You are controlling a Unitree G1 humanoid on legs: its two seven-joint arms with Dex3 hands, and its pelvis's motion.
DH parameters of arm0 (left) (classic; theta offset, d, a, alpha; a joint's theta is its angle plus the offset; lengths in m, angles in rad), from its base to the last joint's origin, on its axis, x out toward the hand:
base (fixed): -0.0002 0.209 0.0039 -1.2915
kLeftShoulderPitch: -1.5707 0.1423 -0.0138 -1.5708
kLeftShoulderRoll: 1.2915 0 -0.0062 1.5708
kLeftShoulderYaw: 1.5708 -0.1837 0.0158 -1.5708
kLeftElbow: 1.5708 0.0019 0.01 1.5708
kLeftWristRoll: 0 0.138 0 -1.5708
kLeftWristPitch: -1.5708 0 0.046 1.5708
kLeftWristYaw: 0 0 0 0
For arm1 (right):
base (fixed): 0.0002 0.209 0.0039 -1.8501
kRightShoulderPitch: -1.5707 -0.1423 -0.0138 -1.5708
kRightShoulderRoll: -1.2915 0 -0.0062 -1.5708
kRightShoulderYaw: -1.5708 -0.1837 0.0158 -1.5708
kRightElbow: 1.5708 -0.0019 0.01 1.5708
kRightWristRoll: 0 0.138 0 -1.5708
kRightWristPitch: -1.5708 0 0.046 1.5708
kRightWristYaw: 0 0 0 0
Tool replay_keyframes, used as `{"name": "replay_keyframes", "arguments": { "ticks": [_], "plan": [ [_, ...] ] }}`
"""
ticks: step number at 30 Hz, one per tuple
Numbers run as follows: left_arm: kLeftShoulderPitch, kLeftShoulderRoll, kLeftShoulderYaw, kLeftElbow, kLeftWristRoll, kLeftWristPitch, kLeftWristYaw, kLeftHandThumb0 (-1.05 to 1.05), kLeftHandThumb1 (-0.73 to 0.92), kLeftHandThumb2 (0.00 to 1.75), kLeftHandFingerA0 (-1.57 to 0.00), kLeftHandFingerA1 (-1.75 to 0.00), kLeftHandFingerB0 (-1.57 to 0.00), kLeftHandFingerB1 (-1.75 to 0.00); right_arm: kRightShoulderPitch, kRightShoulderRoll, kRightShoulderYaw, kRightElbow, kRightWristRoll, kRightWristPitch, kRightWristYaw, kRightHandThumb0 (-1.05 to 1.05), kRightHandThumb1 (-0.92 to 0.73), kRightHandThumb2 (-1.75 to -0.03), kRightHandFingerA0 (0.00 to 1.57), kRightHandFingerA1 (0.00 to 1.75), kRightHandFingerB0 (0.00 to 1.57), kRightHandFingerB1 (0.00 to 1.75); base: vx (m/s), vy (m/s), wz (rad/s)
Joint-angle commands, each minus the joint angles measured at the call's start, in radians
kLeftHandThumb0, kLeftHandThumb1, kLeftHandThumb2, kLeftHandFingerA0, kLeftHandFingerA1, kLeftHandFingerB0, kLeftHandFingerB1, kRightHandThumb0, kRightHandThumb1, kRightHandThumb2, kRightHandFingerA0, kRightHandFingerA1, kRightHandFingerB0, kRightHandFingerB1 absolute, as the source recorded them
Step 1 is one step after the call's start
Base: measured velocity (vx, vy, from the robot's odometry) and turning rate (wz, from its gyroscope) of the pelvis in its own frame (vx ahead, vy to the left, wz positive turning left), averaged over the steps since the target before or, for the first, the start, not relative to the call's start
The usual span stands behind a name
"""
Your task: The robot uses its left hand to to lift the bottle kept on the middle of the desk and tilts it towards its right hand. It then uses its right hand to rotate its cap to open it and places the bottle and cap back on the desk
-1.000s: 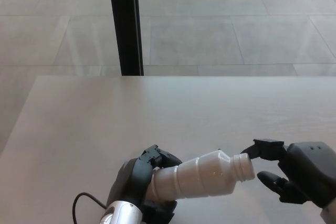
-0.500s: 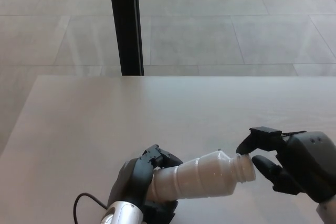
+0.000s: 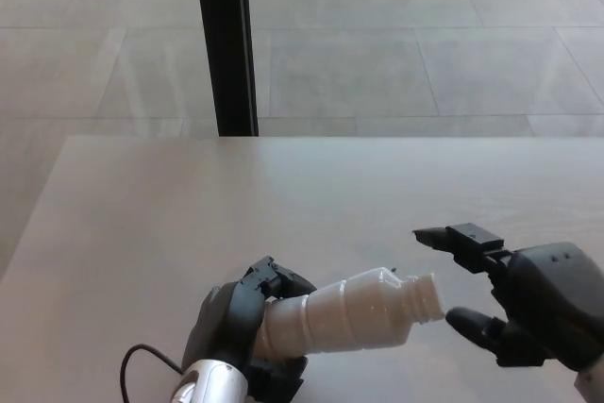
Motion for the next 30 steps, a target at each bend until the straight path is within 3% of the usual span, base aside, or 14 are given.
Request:
{"name": "replay_keyframes", "arguments": {
  "ticks": [1,2,4,7,8,10,11,12,14,17,18,19,22,30],
  "plan": [
    [0.005,0.007,0.007,0.004,-0.008,0.025,-0.004,0.12,0.81,1.12,-0.74,-1.75,-0.53,-1.49,0.017,-0.057,0.025,-0.030,0.036,0.046,0.181,-0.78,-0.43,-0.62,0.80,1.75,0.09,0.29,0.00,0.000,0.00],
    [0.007,0.003,0.011,-0.001,-0.013,0.028,-0.005,0.12,0.86,1.11,-0.94,-1.75,-0.61,-1.34,0.015,-0.066,0.029,-0.035,0.034,0.058,0.206,-0.78,-0.43,-0.61,0.79,1.75,0.09,0.27,0.00,0.000,0.00],
    [0.010,0.006,0.010,0.000,-0.011,0.024,-0.005,0.12,0.81,1.12,-0.75,-1.75,-0.53,-1.50,0.012,-0.074,0.032,-0.036,0.032,0.063,0.217,-0.77,-0.44,-0.60,0.76,1.75,0.10,0.28,0.00,0.000,0.00],
    [0.010,0.010,0.005,0.007,-0.005,0.011,0.002,0.12,0.86,1.07,-0.95,-1.75,-0.64,-1.34,0.002,-0.076,0.033,-0.032,0.043,0.066,0.230,-0.73,-0.43,-0.87,0.93,1.41,0.00,0.39,0.00,0.000,0.00],
    [0.009,0.012,0.003,0.010,-0.003,0.008,0.003,0.13,0.81,1.11,-0.75,-1.75,-0.54,-1.48,-0.001,-0.074,0.034,-0.031,0.044,0.067,0.231,-0.38,-0.12,-0.82,1.16,1.24,0.00,0.50,0.00,0.000,0.00],
    [0.011,0.011,0.003,0.006,-0.005,0.007,0.001,0.13,0.82,1.09,-0.74,-1.75,-0.52,-1.49,-0.004,-0.071,0.037,-0.033,0.039,0.072,0.233,-0.38,-0.12,-0.83,1.16,1.24,0.00,0.50,0.00,0.000,0.00],
    [0.014,0.015,0.002,0.011,-0.011,-0.011,-0.002,0.13,0.86,1.10,-0.96,-1.75,-0.64,-1.35,-0.006,-0.068,0.040,-0.034,0.041,0.065,0.231,-0.78,-0.48,-0.56,0.78,1.75,0.16,0.32,0.00,0.000,0.00],
    [0.014,0.016,0.001,0.011,-0.009,-0.009,-0.001,0.12,0.80,1.12,-0.76,-1.75,-0.54,-1.51,-0.008,-0.065,0.042,-0.036,0.040,0.069,0.234,-0.77,-0.46,-0.60,0.77,1.74,0.16,0.33,0.00,0.000,0.00],
    [0.010,0.019,-0.008,0.010,0.004,0.009,-0.002,0.11,0.87,1.07,-0.97,-1.75,-0.63,-1.33,-0.007,-0.060,0.042,-0.031,0.040,0.056,0.219,-0.76,-0.48,-0.55,0.79,1.73,0.20,0.32,0.00,0.000,0.00],
    [0.014,0.011,-0.007,0.006,0.002,0.018,0.005,0.10,0.83,1.06,-0.73,-1.75,-0.54,-1.46,-0.002,-0.035,0.036,-0.010,0.048,0.012,0.148,-0.69,-0.49,-0.56,0.82,1.75,0.30,0.36,0.00,0.000,0.00],
    [0.017,0.015,-0.009,0.008,0.003,0.009,0.006,0.11,0.82,1.07,-0.75,-1.75,-0.55,-1.47,-0.001,-0.026,0.033,-0.001,0.048,-0.004,0.119,-0.66,-0.42,-0.85,1.20,1.47,0.31,0.53,0.00,0.000,0.00],
    [0.019,0.012,-0.005,0.007,0.000,0.010,0.008,0.10,0.84,1.05,-0.73,-1.75,-0.53,-1.45,-0.001,-0.020,0.032,0.004,0.044,-0.012,0.098,-0.59,-0.57,-0.62,0.87,1.74,0.36,0.44,0.00,0.000,0.00],
    [0.027,0.010,-0.003,0.007,-0.002,-0.003,0.014,0.12,0.81,1.09,-0.75,-1.75,-0.54,-1.46,0.005,-0.007,0.021,0.014,0.036,-0.029,0.046,-0.44,-0.66,-0.60,1.02,1.50,0.45,0.47,0.00,0.000,0.00],
    [0.037,0.014,-0.007,0.024,-0.006,-0.047,0.021,0.13,0.80,1.10,-0.76,-1.75,-0.56,-1.48,0.008,0.024,-0.002,0.059,0.034,-0.124,-0.099,-0.31,-0.77,-0.63,1.01,1.55,0.52,0.57,0.00,0.000,0.00]
  ]
}}
